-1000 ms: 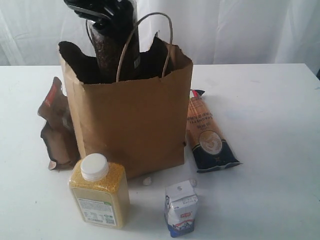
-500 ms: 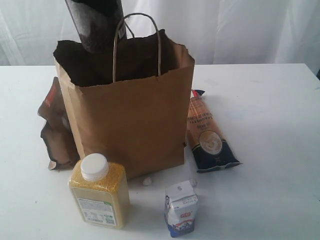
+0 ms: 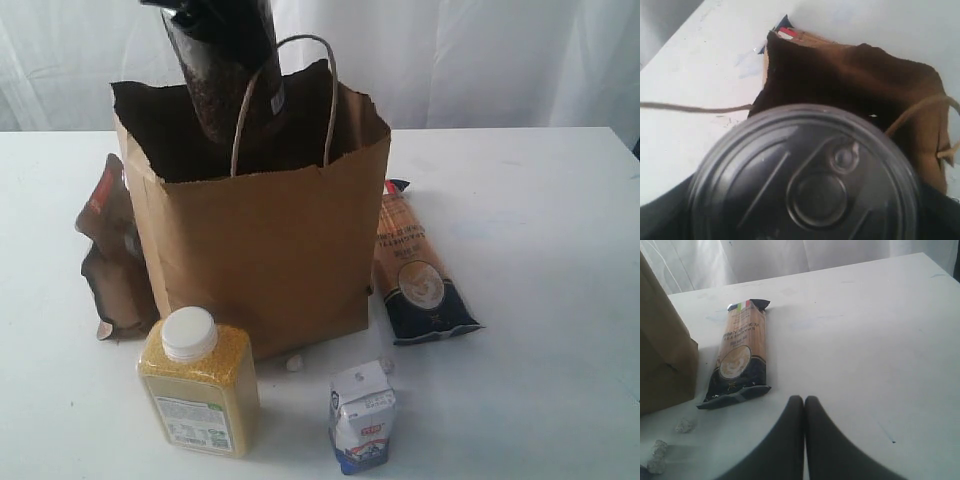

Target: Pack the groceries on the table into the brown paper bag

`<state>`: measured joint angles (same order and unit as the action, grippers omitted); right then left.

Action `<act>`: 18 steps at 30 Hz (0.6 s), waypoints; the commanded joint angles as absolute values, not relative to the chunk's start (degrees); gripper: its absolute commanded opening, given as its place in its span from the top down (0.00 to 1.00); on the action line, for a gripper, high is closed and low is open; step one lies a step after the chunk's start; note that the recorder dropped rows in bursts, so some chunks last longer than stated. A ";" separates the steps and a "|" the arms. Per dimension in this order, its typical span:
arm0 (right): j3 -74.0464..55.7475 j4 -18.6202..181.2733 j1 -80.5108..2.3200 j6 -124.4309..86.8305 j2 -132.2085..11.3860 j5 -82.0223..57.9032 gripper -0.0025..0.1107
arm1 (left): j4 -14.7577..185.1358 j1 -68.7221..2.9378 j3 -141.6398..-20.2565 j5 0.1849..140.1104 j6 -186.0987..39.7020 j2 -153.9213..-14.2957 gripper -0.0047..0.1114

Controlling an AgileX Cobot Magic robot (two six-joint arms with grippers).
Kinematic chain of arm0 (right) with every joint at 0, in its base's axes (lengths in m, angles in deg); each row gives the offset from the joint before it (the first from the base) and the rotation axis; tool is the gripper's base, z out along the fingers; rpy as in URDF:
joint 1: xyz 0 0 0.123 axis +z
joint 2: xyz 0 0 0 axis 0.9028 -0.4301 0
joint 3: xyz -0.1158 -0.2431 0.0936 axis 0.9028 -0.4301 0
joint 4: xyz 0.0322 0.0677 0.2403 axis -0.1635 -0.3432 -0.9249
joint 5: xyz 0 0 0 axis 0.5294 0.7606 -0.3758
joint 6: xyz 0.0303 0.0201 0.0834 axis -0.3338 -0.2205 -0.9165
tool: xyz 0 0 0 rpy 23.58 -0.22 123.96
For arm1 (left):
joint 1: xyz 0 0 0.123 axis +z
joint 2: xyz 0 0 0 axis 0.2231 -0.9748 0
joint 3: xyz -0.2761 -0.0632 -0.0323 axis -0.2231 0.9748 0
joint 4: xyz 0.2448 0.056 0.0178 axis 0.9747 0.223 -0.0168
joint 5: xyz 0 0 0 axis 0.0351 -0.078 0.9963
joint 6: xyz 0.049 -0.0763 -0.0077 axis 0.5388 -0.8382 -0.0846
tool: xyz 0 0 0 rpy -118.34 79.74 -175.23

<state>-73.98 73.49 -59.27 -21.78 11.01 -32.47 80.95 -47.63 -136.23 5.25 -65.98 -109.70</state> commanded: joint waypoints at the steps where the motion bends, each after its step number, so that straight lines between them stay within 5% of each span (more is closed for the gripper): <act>1: -74.05 73.48 -59.65 -21.74 11.39 -31.77 0.98 | 79.25 -47.60 -136.25 0.28 -66.41 -111.10 0.96; 18: -74.05 73.48 -59.65 -21.74 11.39 -31.77 0.98 | 75.00 -47.60 -136.25 1.45 -66.30 -118.19 0.96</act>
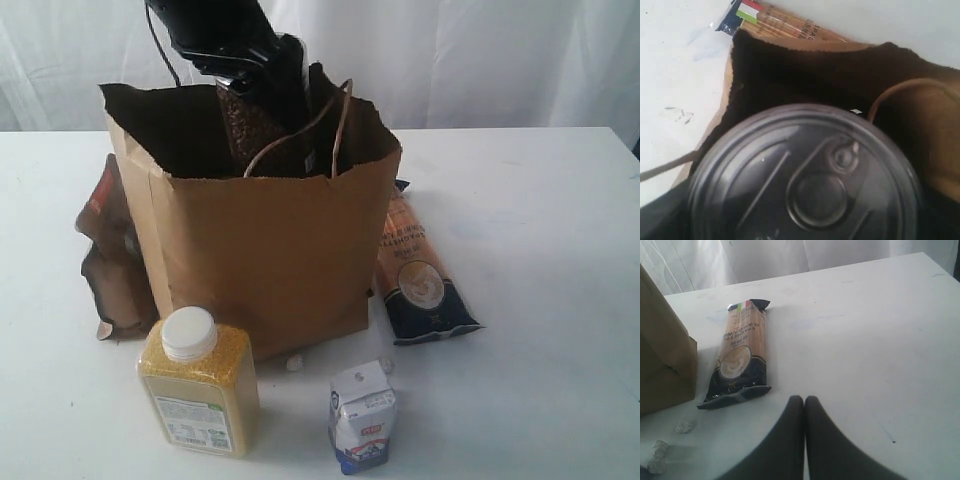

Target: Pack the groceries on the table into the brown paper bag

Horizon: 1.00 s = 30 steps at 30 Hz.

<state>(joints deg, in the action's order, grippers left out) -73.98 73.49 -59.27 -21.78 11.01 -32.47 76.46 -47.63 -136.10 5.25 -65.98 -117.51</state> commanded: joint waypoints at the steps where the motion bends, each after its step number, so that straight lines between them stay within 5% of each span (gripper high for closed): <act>1: -74.05 73.48 -59.65 -21.74 11.39 -31.77 0.98 | 75.00 -47.60 -136.25 1.57 -66.30 -118.46 0.96; 30: -74.05 73.48 -59.65 -21.74 11.39 -31.77 0.98 | 70.19 -47.60 -138.38 7.82 -65.27 -121.62 0.96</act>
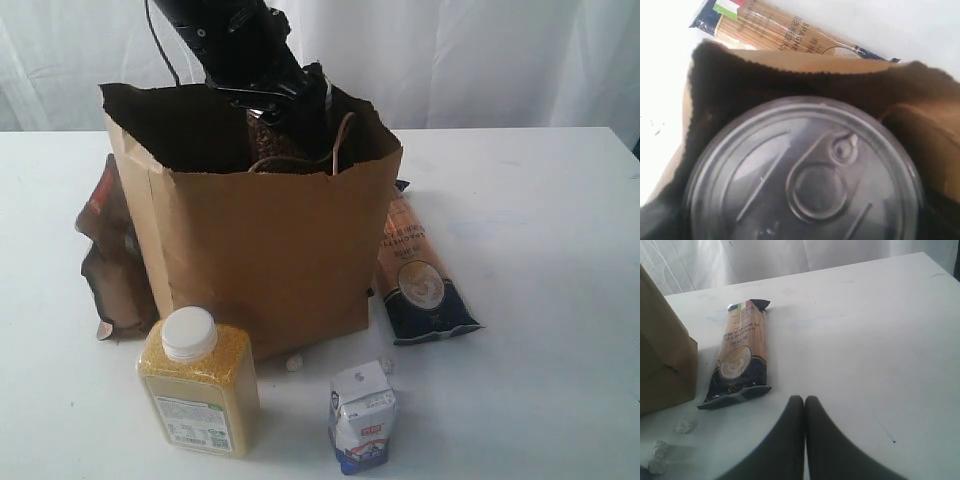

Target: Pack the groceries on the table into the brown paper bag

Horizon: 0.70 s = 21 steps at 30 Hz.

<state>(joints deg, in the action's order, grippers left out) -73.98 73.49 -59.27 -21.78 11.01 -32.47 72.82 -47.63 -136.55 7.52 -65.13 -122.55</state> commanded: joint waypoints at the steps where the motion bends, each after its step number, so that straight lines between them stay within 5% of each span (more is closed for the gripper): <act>1: -74.05 73.48 -59.65 -21.74 11.39 -31.77 0.98 | 70.19 -47.60 -139.08 7.82 -65.27 -121.34 0.96; 21: -74.05 73.48 -59.65 -21.74 11.39 -31.77 0.98 | 73.87 -47.60 -138.01 1.70 -65.01 -121.64 0.96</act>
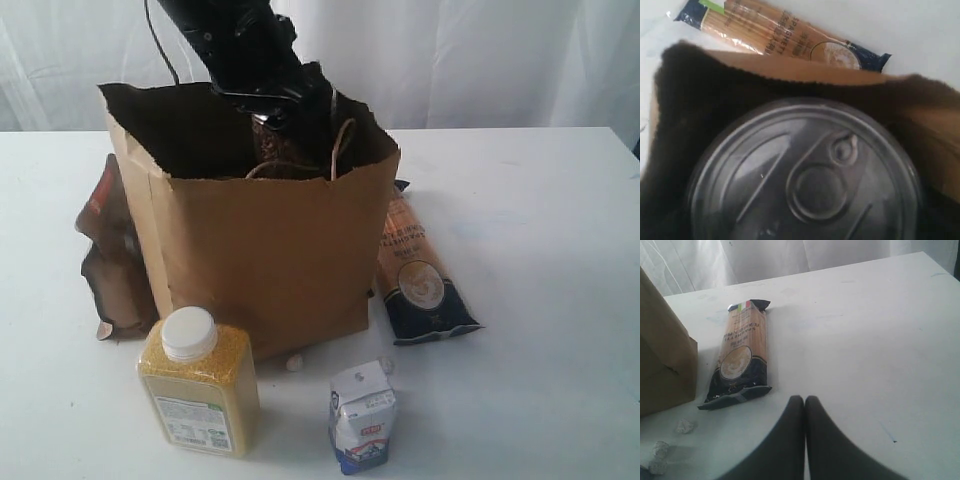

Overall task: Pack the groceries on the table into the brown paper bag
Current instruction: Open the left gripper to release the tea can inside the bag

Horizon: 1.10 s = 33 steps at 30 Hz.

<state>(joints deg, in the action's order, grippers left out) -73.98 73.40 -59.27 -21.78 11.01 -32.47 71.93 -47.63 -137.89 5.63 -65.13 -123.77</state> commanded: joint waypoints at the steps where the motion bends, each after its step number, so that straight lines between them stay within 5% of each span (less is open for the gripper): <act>1: -74.05 73.48 -59.65 -21.74 11.39 -31.77 0.98 | 74.47 -47.60 -138.01 0.85 -65.01 -121.31 0.96; 22: -74.05 73.48 -59.65 -21.74 11.39 -31.77 0.98 | 71.57 -47.60 -138.01 0.18 -65.47 -122.22 0.96; 26: -74.05 73.48 -59.65 -21.74 11.39 -31.77 0.98 | 72.83 -47.60 -138.01 0.18 -65.47 -122.22 0.76; 30: -74.05 73.48 -59.65 -21.74 11.39 -31.77 0.98 | 72.83 -47.60 -138.01 0.18 -66.71 -122.22 0.34; 33: -74.05 73.48 -59.65 -21.74 11.39 -31.77 0.98 | 72.83 -47.60 -138.01 0.18 -68.29 -122.22 0.13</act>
